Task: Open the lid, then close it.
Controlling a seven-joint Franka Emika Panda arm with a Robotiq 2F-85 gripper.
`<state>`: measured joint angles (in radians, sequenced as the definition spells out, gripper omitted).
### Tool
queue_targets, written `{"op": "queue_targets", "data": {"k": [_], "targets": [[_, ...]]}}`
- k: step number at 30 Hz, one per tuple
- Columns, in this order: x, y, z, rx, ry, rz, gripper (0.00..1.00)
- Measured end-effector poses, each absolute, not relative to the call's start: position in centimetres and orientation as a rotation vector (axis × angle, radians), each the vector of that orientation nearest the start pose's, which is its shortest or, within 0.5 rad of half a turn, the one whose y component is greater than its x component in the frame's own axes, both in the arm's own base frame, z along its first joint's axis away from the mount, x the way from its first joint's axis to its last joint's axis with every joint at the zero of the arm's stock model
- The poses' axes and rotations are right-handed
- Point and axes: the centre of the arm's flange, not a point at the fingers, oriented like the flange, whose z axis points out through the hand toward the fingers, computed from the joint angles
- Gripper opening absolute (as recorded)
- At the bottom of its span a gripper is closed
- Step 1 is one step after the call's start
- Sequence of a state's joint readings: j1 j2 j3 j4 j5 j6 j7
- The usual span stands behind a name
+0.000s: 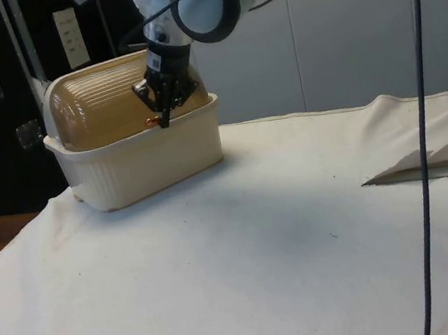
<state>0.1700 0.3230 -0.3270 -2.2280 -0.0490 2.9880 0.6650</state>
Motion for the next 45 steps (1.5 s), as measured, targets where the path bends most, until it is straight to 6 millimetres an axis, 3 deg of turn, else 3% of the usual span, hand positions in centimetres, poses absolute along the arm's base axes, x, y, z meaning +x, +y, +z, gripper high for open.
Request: {"op": "queue_targets", "data": {"k": [19, 45], "targets": [[59.1, -8.8, 29.5, -2.784, 1.185, -0.766, 0.00], [60.0, -9.7, 34.2, -2.686, 1.248, -0.853, 0.00]]}}
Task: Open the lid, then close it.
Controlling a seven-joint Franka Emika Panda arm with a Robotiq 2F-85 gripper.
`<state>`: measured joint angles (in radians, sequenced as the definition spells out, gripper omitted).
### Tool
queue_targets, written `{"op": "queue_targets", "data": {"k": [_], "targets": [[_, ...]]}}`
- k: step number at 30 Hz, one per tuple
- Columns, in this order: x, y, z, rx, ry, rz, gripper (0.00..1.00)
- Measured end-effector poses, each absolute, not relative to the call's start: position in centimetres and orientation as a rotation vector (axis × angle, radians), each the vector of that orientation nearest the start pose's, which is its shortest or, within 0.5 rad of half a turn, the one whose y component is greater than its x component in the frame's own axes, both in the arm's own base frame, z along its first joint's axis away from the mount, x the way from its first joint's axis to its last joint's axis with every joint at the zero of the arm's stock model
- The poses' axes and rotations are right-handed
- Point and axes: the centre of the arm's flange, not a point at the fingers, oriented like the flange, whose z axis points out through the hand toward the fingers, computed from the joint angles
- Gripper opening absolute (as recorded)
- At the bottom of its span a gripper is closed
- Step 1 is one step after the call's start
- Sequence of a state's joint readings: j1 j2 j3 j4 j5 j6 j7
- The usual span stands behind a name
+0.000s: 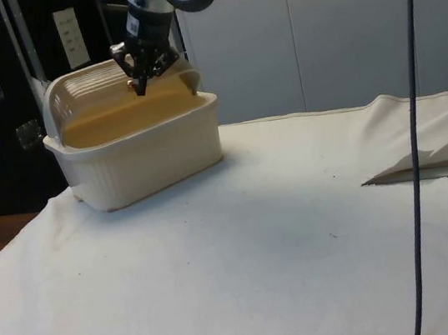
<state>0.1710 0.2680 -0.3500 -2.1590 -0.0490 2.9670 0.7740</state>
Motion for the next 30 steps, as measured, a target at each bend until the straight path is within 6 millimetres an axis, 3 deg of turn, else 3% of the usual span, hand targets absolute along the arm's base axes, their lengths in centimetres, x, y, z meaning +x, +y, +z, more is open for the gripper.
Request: {"op": "queue_targets", "data": {"k": [30], "targets": [[61.8, -11.9, 37.5, -2.636, 1.279, -0.963, 0.00]]}}
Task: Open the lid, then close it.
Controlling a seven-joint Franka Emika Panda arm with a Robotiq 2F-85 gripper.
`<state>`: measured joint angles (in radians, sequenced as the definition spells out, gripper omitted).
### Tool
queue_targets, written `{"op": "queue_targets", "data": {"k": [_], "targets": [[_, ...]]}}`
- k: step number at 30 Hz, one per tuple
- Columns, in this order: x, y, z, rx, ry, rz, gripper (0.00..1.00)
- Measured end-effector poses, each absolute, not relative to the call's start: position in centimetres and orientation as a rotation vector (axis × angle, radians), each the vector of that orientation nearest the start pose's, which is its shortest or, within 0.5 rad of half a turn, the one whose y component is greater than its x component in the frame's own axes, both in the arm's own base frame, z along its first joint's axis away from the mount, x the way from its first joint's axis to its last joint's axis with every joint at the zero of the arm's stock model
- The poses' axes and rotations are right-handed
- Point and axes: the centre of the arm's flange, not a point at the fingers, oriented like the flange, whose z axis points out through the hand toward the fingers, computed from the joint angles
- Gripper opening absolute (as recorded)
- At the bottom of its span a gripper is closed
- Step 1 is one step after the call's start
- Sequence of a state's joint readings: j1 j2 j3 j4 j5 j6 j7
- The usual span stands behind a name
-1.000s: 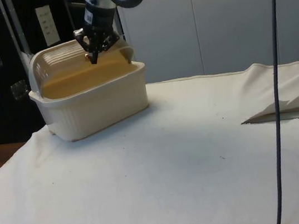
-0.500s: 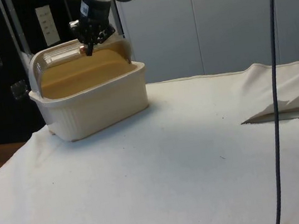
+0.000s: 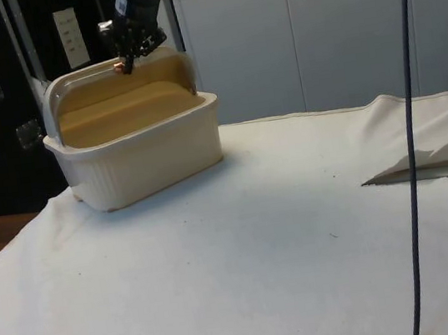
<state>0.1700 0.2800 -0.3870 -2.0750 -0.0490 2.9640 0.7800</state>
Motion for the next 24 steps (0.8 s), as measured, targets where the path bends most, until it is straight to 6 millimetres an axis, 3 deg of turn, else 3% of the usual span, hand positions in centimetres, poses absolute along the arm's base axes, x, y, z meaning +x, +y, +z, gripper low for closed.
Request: {"op": "queue_targets", "data": {"k": [24], "targets": [[63.2, -12.9, 38.5, -2.581, 1.306, -1.053, 0.00]]}}
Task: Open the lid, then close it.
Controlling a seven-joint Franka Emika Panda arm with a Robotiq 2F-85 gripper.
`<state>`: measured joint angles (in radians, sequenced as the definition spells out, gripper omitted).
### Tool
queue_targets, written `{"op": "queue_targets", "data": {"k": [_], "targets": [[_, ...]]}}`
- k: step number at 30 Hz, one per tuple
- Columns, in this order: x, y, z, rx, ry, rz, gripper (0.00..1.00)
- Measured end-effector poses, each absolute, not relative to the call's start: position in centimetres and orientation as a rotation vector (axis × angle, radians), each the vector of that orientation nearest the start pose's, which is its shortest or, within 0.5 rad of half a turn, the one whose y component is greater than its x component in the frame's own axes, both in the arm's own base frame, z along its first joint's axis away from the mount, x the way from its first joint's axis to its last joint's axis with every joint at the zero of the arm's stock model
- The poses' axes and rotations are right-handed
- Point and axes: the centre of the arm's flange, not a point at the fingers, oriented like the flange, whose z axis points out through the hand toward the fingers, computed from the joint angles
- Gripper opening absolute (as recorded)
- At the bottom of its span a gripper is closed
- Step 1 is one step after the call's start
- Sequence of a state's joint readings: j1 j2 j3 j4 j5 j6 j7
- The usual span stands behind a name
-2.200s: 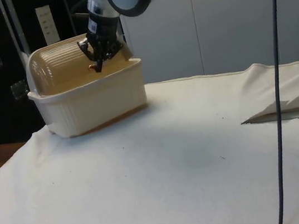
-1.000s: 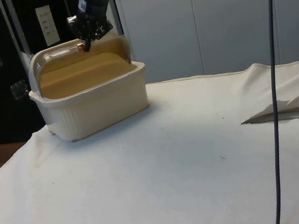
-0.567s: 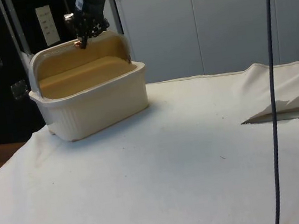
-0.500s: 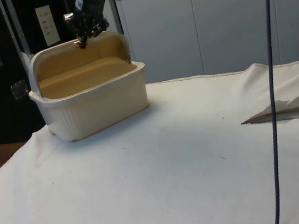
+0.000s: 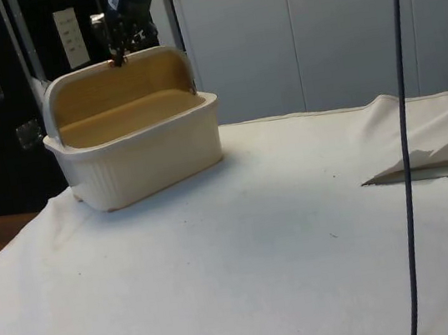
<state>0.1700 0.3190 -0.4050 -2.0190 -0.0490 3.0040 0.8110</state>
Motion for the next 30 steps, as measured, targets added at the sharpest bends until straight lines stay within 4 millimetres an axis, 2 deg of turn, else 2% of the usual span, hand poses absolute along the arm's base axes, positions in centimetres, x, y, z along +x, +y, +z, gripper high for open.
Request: {"op": "queue_targets", "data": {"k": [11, 19, 30], "targets": [[63.7, -12.6, 39.0, -2.583, 1.291, -1.061, 0.00], [63.6, -13.2, 41.6, -2.618, 1.255, -1.060, 0.00], [63.4, -13.3, 42.4, -2.665, 1.210, -1.041, 0.00]]}}
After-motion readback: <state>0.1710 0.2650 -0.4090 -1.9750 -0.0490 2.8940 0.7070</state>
